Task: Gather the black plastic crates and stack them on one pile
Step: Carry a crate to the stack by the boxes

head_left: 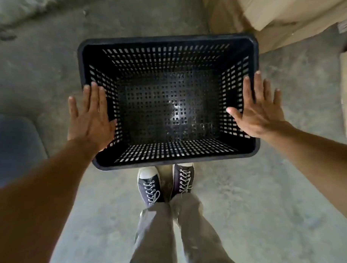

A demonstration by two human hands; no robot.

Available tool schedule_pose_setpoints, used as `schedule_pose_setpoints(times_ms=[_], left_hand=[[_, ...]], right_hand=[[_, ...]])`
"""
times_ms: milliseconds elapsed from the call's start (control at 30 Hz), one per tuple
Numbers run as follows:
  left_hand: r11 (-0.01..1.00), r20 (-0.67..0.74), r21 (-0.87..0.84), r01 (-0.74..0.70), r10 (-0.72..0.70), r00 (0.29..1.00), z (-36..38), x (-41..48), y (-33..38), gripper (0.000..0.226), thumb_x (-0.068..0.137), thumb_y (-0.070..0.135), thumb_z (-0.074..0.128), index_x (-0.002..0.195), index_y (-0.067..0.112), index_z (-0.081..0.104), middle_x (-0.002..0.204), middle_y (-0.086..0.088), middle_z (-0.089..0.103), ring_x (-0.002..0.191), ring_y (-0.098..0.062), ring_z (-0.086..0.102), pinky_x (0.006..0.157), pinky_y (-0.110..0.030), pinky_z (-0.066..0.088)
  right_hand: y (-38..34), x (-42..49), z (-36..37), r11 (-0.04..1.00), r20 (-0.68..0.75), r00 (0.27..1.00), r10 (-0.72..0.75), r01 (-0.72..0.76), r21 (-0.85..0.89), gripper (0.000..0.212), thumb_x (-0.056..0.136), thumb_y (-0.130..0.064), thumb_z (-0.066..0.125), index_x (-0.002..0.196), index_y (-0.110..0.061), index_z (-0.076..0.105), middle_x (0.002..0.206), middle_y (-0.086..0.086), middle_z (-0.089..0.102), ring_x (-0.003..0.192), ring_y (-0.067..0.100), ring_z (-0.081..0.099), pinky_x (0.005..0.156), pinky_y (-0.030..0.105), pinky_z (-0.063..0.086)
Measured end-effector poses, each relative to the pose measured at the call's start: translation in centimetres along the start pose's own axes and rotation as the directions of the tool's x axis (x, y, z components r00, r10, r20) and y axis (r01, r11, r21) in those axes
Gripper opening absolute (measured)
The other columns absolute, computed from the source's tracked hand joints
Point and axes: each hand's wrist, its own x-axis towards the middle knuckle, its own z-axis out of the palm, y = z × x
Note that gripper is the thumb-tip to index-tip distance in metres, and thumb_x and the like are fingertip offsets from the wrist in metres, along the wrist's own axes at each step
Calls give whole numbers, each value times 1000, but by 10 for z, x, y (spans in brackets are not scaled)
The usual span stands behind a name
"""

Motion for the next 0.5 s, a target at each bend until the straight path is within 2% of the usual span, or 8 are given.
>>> schedule_pose_setpoints(times_ms=[67,167,200,267,367,433,500], left_hand=[[1000,-32,2,-15,15,999,13,15,-2,80,92,42,37,151,6,-5,161,-13,-5,149,-28,-7,112,-46,-17],[999,-43,32,-19,21,999,29,28,-4,81,91,35,44,150,3,-1,161,-16,-1,149,-28,-6,116,-50,-4],[999,-37,39,-25,27,999,31,31,-4,80,91,31,46,150,2,-1,161,-17,0,149,-28,-7,116,-51,-2],[997,-39,72,-34,37,999,36,33,-4,76,91,17,46,150,1,0,160,-19,2,148,-32,-8,114,-50,-10],[995,-79,87,-54,61,995,40,33,-6,69,93,5,39,150,-1,1,159,-22,4,148,-35,-9,111,-47,-15],[995,-91,82,-51,58,994,40,33,-5,69,94,4,41,150,-1,1,159,-21,4,148,-33,-9,113,-47,-14],[996,-88,78,-45,52,995,39,34,-6,73,92,1,45,150,-1,2,159,-20,3,148,-31,-11,114,-47,-12]], right_hand=[[2,14,14,999,-32,999,33,-33,-1,93,92,-69,31,156,-17,-12,163,11,-23,151,39,-3,121,60,6],[3,24,35,1000,-88,996,31,-31,-3,94,92,-64,39,157,-12,-5,163,15,-21,150,45,-3,121,60,9],[3,25,39,1000,-117,993,23,-23,-4,93,92,-60,44,157,-9,1,163,18,-20,148,49,-1,120,61,10],[7,27,48,999,-158,987,-15,10,-33,87,91,-46,57,155,-3,15,162,24,-17,146,54,1,119,64,13],[14,33,60,988,-111,992,-59,42,-150,86,76,-25,77,147,-3,32,159,28,-22,146,55,-3,118,65,16],[17,33,62,987,-103,993,-52,36,-159,82,69,-18,82,140,-6,43,159,27,-21,146,55,0,118,64,20],[16,30,60,996,-141,989,-39,27,-86,66,73,-10,80,134,-8,54,160,24,-16,143,55,8,116,61,29]])
